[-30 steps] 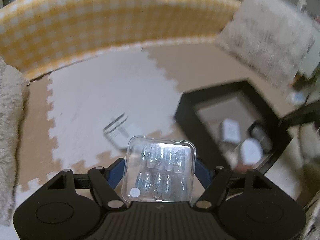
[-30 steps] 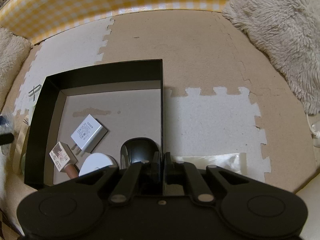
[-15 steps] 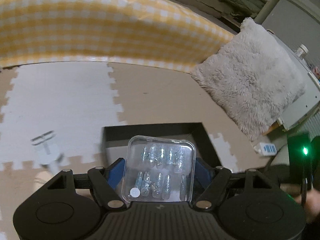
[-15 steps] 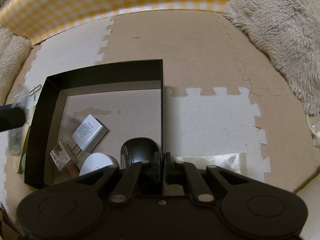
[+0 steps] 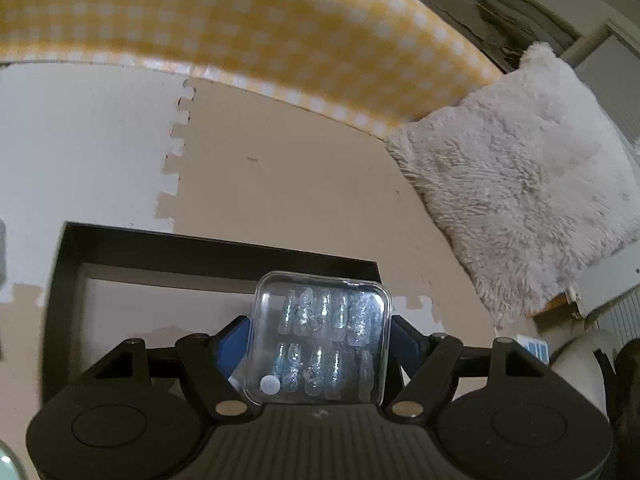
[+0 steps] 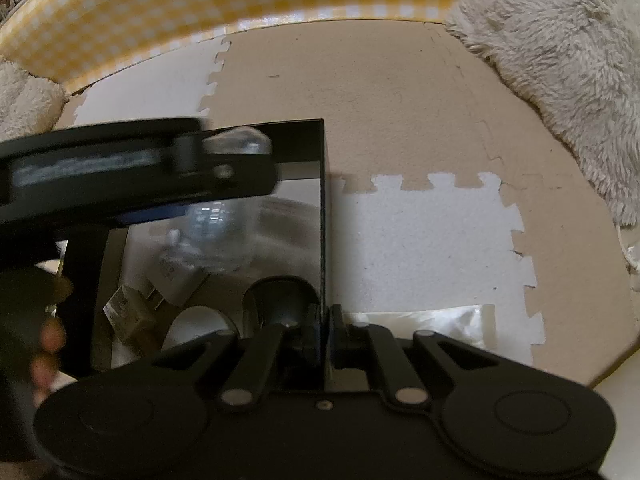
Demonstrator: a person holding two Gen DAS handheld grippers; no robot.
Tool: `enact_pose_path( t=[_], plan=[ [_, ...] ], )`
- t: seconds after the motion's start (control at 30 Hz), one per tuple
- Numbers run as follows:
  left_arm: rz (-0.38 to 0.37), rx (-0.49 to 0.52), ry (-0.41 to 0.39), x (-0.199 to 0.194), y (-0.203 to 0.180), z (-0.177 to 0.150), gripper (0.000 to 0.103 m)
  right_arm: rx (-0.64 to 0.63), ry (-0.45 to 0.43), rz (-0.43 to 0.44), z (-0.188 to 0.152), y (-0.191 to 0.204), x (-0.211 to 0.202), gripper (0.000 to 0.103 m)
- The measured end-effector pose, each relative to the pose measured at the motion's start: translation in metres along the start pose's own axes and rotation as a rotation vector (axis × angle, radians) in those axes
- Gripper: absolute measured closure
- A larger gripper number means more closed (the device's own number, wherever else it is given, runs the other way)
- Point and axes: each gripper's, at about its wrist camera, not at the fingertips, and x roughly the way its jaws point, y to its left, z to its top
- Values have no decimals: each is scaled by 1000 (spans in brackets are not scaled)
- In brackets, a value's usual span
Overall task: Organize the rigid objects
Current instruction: 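Carry the clear case over the black box with the left gripper, then lower the clear case into the box and open the left gripper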
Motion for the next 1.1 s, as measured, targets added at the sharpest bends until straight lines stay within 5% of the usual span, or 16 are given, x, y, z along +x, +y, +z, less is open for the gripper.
enact_pose_path(
  t=[0.37, 1.1],
  plan=[
    [70, -35, 10, 29, -2, -7, 24, 4, 1, 4, 0, 1, 0, 98],
    [96, 89, 7, -7, -9, -11, 2, -1, 0, -2, 0, 0, 1, 98]
  ],
)
